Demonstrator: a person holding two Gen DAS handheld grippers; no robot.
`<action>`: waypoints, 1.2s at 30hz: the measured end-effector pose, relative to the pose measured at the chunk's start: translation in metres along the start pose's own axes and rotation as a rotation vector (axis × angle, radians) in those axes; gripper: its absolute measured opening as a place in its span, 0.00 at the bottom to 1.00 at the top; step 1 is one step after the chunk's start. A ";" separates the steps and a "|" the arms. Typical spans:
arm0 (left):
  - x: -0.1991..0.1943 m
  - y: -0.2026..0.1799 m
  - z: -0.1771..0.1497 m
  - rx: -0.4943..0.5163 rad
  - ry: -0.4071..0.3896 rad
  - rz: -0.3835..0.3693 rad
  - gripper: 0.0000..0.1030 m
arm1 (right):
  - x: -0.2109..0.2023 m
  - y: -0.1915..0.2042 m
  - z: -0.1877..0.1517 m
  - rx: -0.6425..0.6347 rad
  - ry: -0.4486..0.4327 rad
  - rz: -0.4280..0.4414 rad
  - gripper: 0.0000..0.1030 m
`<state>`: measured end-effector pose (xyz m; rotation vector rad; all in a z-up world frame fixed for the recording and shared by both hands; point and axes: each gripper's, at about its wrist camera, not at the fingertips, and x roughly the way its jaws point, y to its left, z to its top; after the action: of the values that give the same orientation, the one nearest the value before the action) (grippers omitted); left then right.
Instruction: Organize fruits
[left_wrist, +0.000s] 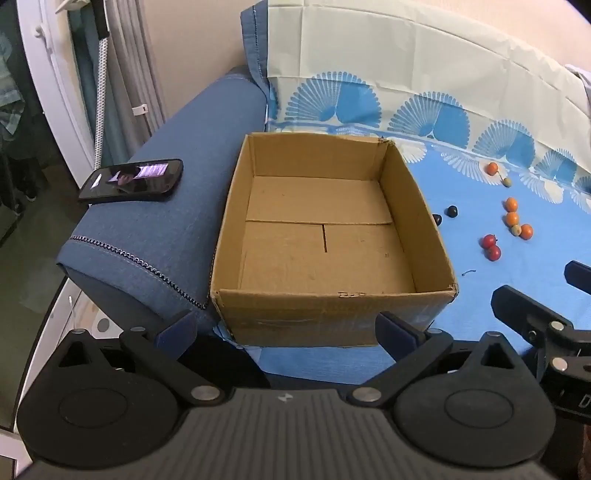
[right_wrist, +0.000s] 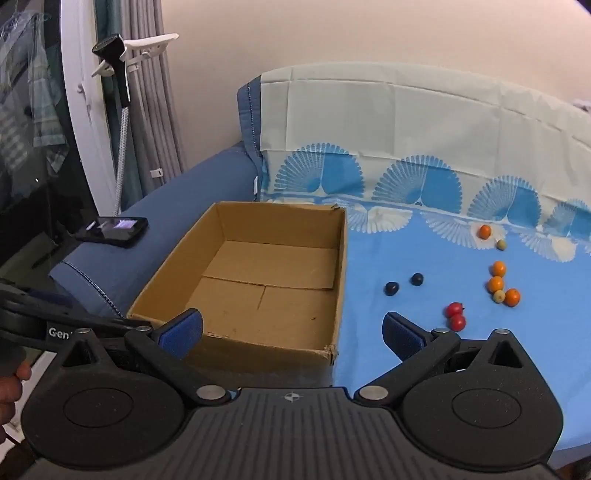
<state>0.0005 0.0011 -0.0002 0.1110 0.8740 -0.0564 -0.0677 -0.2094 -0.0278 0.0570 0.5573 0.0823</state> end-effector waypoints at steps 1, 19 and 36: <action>0.000 0.001 0.000 -0.004 0.001 0.000 1.00 | 0.001 0.000 0.001 -0.005 -0.007 -0.004 1.00; 0.003 -0.001 -0.001 -0.018 0.027 0.005 1.00 | 0.000 0.001 0.000 -0.023 -0.014 0.008 1.00; 0.003 0.000 0.000 -0.026 0.043 0.000 1.00 | -0.002 -0.001 0.000 -0.024 -0.018 0.009 1.00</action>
<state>0.0019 0.0008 -0.0024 0.0880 0.9174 -0.0424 -0.0692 -0.2102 -0.0269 0.0367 0.5379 0.0976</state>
